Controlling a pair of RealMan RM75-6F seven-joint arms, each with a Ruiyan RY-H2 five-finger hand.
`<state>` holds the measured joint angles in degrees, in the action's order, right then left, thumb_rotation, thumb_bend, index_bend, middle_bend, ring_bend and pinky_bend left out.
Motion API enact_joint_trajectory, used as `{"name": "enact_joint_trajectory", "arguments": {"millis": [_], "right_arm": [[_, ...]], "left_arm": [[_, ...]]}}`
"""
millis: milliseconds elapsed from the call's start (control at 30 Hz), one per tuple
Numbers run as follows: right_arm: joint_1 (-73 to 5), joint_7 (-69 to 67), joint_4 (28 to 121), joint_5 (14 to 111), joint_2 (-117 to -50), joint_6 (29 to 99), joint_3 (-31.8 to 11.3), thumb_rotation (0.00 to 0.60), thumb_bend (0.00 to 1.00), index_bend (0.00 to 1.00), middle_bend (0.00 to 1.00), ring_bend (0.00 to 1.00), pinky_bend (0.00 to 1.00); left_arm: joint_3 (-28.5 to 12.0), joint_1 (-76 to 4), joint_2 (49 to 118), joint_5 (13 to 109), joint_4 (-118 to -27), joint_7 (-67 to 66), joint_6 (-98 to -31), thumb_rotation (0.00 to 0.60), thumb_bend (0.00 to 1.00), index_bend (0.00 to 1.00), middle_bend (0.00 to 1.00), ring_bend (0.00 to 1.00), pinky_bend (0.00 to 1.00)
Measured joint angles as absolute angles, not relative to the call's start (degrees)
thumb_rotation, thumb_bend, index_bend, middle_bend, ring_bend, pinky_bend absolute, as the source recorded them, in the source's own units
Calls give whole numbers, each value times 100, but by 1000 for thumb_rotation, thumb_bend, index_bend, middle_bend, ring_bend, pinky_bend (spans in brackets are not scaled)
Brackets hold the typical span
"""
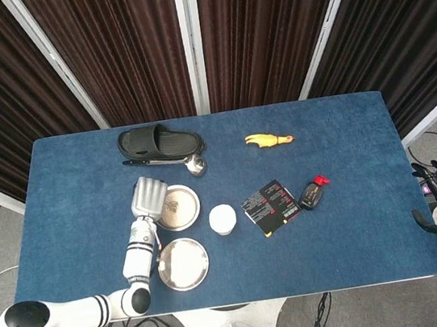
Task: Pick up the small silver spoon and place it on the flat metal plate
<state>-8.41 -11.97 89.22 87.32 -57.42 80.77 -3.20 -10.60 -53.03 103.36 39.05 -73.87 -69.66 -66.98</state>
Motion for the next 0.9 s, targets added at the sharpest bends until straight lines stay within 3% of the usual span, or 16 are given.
{"name": "enact_joint_trajectory", "arguments": {"millis": [467,900], "right_arm": [[-862,-1125,9001,8749,-5730,8065,-335,600,262,29,212,0,37],[-858,-1066,9080,8759,-5699,8085,-341,600,261,29,212,0,36]], "left_arm": [[-1586,-4968,9598,3333,-7979,-5203,-5812,600,515,613,960,947,1000],[-1702,-4748,8983,3260,-8252,-3761,-5186,600,521,613,960,948,1000]]}}
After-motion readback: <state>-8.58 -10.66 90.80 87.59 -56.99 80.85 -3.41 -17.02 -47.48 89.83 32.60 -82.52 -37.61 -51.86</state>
